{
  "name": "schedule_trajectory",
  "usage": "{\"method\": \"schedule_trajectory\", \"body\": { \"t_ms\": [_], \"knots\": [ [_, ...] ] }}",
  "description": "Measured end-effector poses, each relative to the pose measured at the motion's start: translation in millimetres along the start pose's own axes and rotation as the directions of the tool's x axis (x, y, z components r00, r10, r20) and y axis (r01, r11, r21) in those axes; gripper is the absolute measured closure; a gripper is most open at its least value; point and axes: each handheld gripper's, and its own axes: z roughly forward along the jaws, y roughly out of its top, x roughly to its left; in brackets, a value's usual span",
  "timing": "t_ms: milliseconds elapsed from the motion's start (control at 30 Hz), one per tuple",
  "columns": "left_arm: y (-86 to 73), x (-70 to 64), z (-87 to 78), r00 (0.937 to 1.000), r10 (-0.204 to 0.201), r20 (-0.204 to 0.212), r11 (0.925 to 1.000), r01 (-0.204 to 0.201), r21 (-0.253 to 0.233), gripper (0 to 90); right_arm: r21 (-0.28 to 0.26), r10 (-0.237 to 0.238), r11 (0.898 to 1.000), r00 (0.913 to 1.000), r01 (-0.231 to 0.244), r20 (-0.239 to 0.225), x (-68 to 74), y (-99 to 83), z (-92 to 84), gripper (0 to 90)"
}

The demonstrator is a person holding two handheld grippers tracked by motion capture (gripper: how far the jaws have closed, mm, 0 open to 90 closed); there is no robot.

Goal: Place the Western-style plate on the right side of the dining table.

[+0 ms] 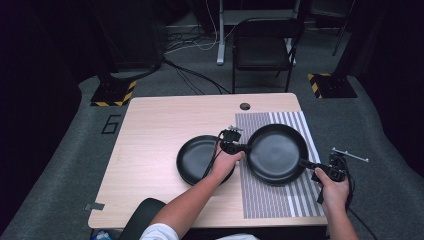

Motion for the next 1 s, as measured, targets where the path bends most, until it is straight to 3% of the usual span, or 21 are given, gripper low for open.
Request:
{"method": "schedule_trajectory", "body": {
  "t_ms": [700, 1000],
  "knots": [
    [-1.8, 0.7, 11.6, 0.9999, -0.01, -0.003, 0.9986, 0.011, 0.052, 74.8, 0.014, 0.01, 1.0, 0.9999, -0.01, 0.011, -10.8, 3.0, 4.5, 82.9],
    [-2.1, 1.9, 15.2, 0.9999, -0.007, -0.009, 0.9968, 0.008, 0.08, 74.2, 0.027, 0.036, 0.999, 0.9993, -0.036, 0.012, -18.4, 4.4, 10.4, 83.1]
  ]
}}
